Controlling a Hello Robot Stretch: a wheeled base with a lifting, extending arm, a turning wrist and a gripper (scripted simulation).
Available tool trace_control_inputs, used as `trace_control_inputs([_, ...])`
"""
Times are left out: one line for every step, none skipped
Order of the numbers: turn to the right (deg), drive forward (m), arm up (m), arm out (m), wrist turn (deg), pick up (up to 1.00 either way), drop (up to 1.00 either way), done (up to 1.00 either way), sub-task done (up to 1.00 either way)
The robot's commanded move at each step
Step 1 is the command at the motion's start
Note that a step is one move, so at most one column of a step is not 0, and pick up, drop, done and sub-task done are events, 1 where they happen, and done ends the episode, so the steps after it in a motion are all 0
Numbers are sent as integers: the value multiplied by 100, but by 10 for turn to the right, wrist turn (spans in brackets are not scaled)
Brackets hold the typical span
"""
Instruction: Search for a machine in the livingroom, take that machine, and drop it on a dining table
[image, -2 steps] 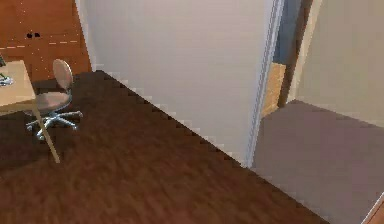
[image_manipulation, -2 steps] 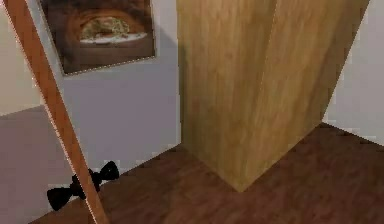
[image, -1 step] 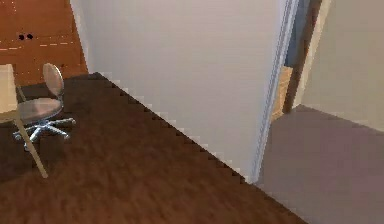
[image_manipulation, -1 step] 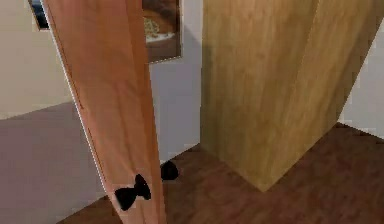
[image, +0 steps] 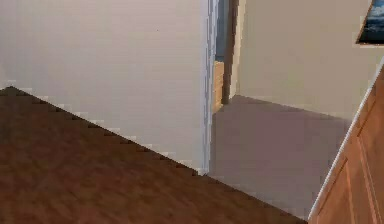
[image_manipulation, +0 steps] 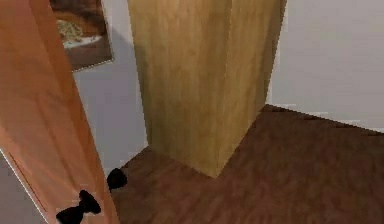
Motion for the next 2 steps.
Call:
trace_control_inputs([0, 80, 0, 0, 0, 0, 0, 0, 0])
trace_control_inputs([450, 0, 0, 0, 0, 0, 0, 0, 0])
